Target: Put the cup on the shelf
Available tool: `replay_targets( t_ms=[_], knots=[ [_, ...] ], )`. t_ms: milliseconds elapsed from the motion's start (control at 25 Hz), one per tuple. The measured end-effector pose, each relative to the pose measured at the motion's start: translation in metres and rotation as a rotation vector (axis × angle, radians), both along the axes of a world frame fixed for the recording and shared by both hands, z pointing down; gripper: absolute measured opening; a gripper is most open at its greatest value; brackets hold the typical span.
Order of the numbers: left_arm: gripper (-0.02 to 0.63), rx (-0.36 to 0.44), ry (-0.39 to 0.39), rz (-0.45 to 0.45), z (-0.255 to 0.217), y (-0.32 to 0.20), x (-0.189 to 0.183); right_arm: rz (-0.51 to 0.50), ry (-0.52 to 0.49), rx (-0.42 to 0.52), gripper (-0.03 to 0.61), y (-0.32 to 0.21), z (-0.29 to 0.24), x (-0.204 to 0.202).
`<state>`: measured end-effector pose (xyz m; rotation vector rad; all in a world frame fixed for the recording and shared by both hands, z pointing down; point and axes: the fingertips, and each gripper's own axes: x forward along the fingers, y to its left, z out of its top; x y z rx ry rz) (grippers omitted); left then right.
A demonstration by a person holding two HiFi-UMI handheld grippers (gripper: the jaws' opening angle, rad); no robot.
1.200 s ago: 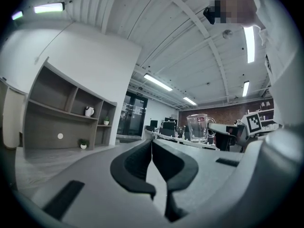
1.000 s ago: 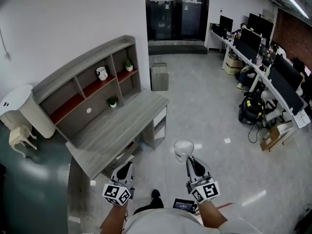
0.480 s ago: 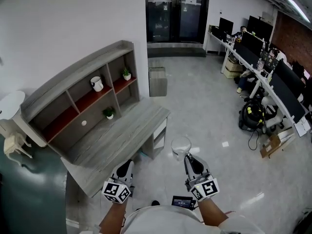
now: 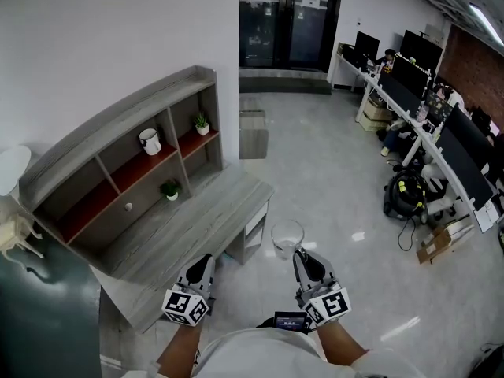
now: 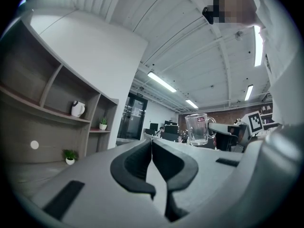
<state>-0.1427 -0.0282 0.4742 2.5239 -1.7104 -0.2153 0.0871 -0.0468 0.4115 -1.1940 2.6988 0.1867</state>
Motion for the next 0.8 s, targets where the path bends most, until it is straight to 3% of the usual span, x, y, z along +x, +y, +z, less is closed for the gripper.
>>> replay_targets(
  t_ms=[360, 800],
  knots=[
    [0.012, -0.017, -0.011, -0.001, 0.013, -0.060, -0.012, 0.011, -0.049, -0.003, 0.044, -0.065, 0.002, -0.008],
    [0.012, -0.041, -0.012, -0.086, 0.022, -0.163, -0.023, -0.078, -0.072, 0.003, 0.044, -0.184, 0.002, -0.025]
  ],
)
